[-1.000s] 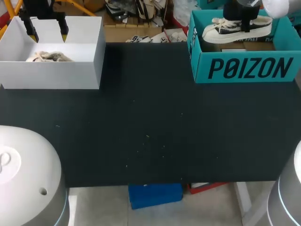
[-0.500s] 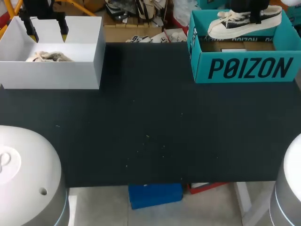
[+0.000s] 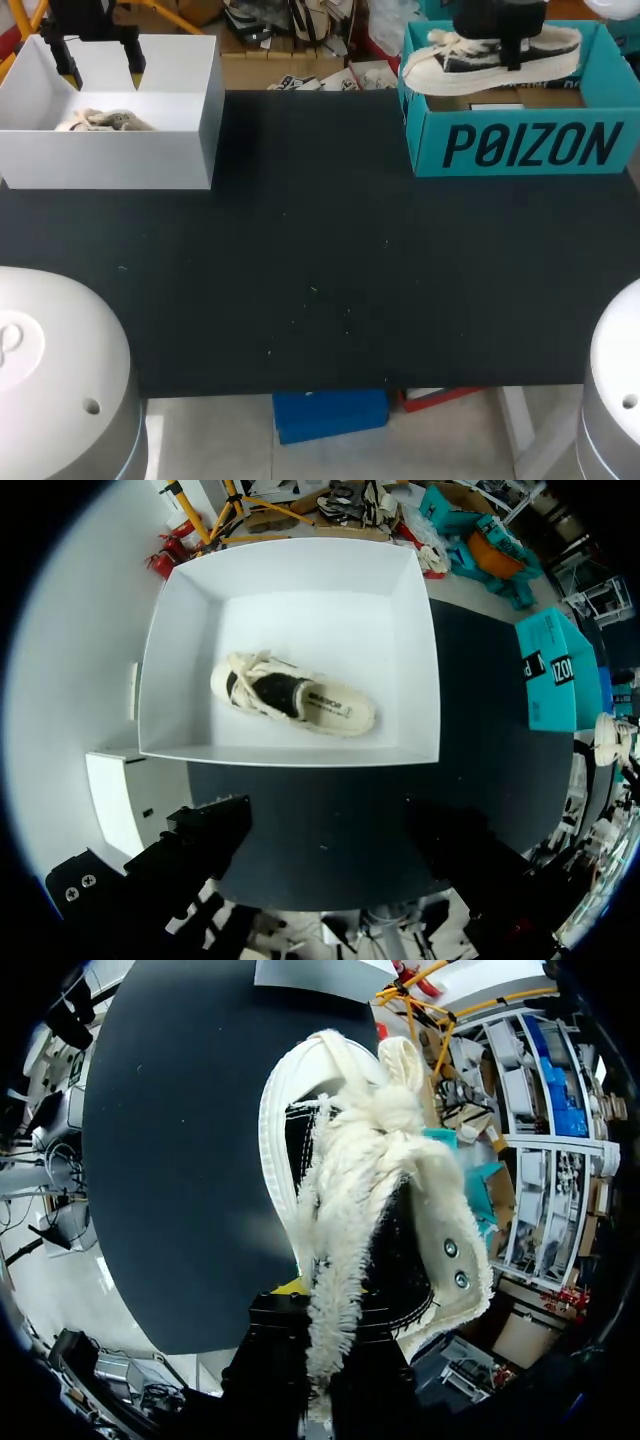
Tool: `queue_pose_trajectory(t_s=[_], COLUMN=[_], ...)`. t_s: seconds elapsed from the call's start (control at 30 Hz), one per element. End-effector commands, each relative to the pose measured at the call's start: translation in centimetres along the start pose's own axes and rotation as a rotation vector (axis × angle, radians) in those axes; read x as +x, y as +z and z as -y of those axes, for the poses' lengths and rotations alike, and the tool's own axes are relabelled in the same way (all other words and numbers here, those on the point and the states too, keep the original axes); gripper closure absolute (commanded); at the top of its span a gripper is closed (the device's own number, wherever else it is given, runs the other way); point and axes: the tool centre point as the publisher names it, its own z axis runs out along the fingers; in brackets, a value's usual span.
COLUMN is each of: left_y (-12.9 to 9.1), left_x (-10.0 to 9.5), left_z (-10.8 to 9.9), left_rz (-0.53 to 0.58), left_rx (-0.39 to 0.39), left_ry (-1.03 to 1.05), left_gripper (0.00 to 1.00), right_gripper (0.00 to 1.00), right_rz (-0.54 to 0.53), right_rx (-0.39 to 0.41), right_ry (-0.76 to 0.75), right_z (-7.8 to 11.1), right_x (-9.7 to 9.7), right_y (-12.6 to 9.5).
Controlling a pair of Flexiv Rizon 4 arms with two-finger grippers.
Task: Take the shoe out of the shoebox, open the shoe tongue, remove and reinsert the insole, then place the shoe into the shoebox
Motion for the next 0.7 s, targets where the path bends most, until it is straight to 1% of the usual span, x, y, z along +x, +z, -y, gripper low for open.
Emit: queue_pose_trajectory(t_s=[0.03, 0.17, 0.33, 0.43, 0.53, 0.7], left_y=[0.0, 0.0, 0.0, 0.0, 0.0, 0.0], left_x=[0.0, 0.0, 0.0, 0.0, 0.0, 0.0], left_z=[0.0, 0.0, 0.0, 0.0, 0.0, 0.0], left_rz=[0.002, 0.002, 0.002, 0.002, 0.002, 0.002], left_rx=[-0.002, -0.002, -0.002, -0.002, -0.002, -0.002], left_ry=[-0.001, -0.001, -0.001, -0.001, -0.001, -0.001], left_gripper=[0.00, 0.00, 0.00, 0.00, 0.00, 0.00], right_gripper=[1.00, 1.00, 1.00, 1.00, 1.00, 1.00], right_rz=[0.064, 0.061, 0.042, 0.027, 0.018, -0.003], right_rx=[0.067, 0.067, 0.061, 0.054, 0.048, 0.052], right_ry=[0.010, 0.027, 0.038, 0.030, 0.028, 0.030], right_z=[-4.1, -8.2, -12.9, -15.5, -17.8, -20.9], right_x=[5.2, 8.9, 13.0, 15.1, 17.2, 20.6], right_y=[-6.2, -7.9, -9.1, -9.4, -9.4, -7.7])
